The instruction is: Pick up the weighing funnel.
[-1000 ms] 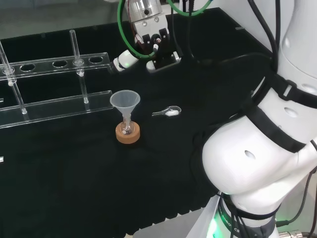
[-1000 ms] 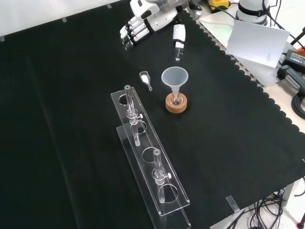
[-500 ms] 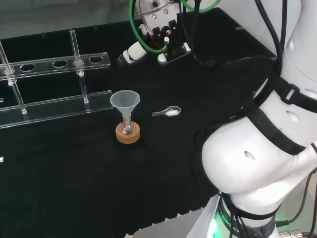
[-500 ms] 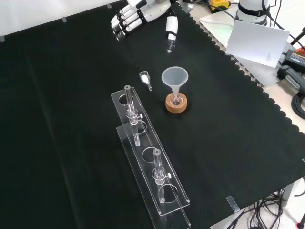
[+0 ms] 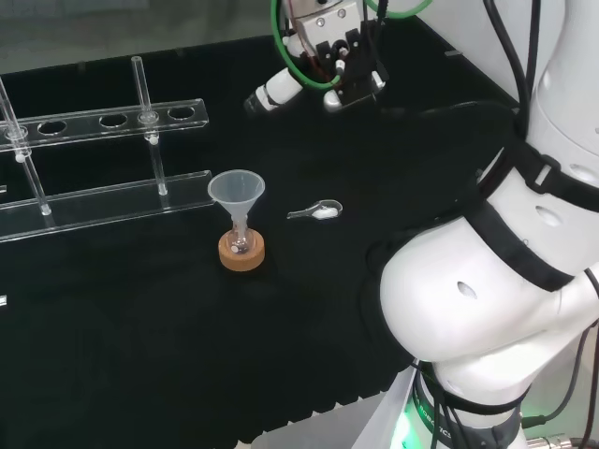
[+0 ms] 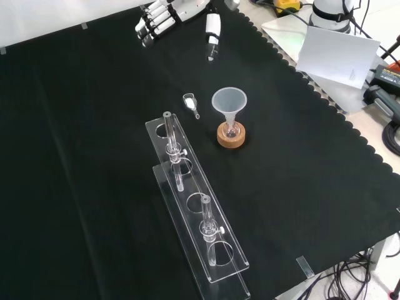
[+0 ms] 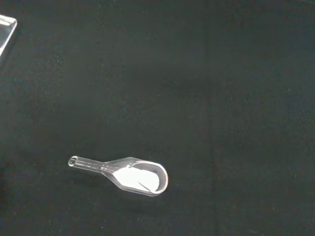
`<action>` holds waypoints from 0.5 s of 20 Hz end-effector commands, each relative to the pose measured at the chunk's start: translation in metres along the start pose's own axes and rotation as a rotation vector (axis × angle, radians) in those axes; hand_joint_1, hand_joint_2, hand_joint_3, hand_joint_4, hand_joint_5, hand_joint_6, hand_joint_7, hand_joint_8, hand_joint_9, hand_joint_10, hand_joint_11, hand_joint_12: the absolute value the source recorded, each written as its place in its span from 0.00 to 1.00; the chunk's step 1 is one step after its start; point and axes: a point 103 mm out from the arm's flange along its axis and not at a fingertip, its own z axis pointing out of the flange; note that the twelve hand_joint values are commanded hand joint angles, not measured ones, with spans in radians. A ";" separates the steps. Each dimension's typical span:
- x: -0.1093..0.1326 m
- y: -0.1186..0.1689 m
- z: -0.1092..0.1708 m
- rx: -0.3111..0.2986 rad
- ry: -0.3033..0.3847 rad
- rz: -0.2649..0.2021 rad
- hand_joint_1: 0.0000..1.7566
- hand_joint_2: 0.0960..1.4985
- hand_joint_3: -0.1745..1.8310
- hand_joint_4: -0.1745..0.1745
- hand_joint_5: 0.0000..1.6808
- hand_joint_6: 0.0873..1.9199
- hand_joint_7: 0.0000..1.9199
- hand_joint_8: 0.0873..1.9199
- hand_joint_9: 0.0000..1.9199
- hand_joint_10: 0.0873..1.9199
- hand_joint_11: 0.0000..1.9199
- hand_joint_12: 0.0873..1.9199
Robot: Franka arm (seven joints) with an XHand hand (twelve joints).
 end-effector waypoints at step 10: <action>-0.034 0.006 0.056 0.028 0.051 0.010 0.15 0.42 0.09 0.61 0.00 0.00 0.00 0.00 0.00 0.00 0.00 0.32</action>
